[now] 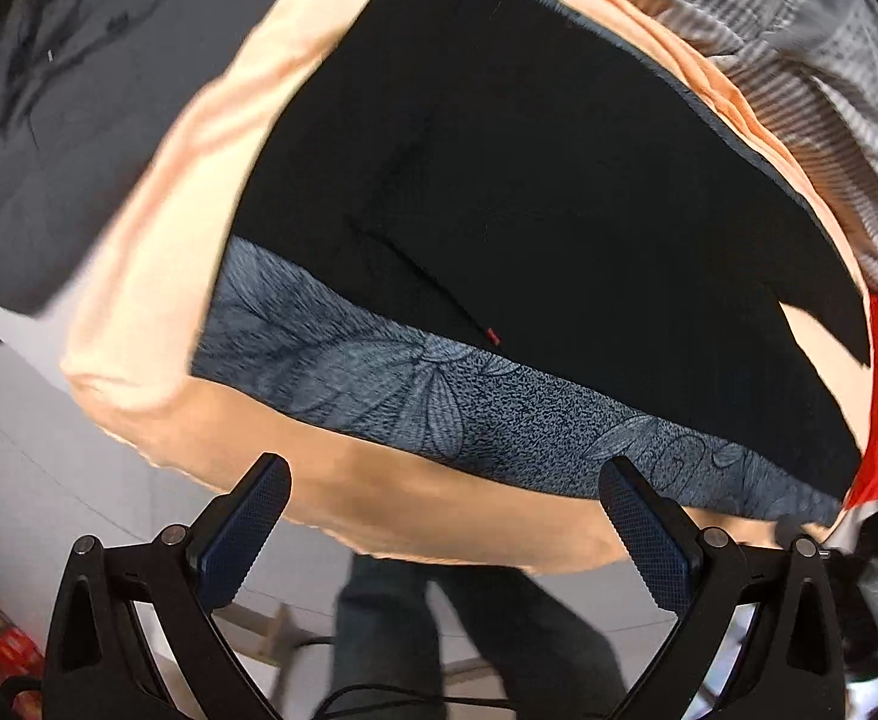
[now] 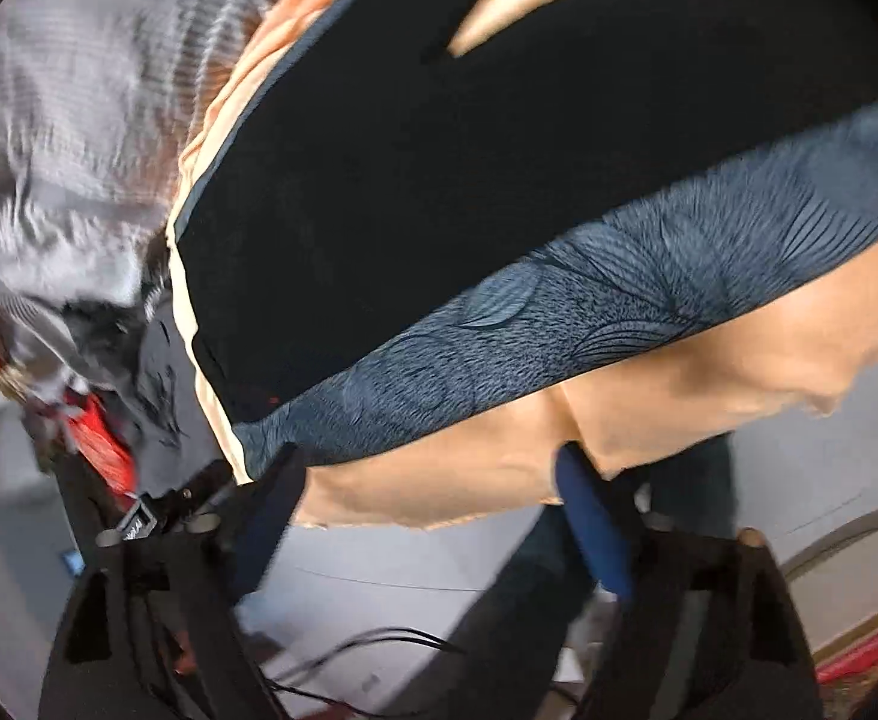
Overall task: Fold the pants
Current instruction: 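Grasp the patterned edge of the black trousers with both grippers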
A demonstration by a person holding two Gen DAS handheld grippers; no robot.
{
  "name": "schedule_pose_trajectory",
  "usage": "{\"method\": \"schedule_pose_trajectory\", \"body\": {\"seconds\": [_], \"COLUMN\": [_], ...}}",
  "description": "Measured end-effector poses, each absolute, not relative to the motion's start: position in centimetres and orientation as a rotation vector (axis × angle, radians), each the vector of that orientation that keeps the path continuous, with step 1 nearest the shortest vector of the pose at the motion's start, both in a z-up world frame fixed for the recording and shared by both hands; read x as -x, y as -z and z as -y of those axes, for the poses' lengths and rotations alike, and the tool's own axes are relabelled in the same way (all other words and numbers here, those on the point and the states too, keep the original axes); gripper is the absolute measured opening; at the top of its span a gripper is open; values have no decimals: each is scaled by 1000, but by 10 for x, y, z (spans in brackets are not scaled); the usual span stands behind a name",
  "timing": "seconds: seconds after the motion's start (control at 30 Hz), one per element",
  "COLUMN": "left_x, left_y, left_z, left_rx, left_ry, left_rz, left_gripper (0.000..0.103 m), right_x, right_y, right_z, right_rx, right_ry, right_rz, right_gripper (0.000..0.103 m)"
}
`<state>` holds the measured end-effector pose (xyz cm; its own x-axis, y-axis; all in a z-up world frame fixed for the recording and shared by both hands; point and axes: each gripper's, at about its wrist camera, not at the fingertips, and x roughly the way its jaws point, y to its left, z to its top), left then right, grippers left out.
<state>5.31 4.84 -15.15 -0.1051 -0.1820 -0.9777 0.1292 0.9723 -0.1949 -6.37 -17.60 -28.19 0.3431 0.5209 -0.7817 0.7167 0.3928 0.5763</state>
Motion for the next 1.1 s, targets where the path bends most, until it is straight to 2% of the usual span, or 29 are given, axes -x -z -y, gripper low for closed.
{"method": "schedule_pose_trajectory", "body": {"seconds": [0.1,0.43,0.53,0.57,0.6,0.67,0.7,0.9,1.1], "left_x": [-49,-42,-39,-38,-36,-32,-31,-29,-33], "left_y": [164,183,185,185,185,185,185,189,206], "left_z": [-50,-55,-63,-66,-70,-75,-77,-88,-82], "left_rx": [102,291,359,383,415,445,456,571,683], "left_ry": [262,292,276,270,263,247,240,199,171], "left_rz": [-1662,-1615,-1605,-1601,-1592,-1578,-1570,-1518,-1501], "left_gripper": [103,103,103,103,103,103,103,103,103], "right_x": [77,76,65,59,55,46,42,27,26], "right_y": [313,368,368,367,366,362,356,322,315], "right_z": [179,188,187,188,188,191,193,197,207], "right_rx": [-1371,-1549,-1600,-1628,-1652,-1687,-1679,-1653,-1630], "right_ry": [169,20,-30,-46,-62,-83,-98,-196,-254], "right_rz": [-1256,-1047,-1001,-988,-976,-968,-971,-979,-1000], "right_gripper": [75,75,68,60,42,14,12,12,12]}}
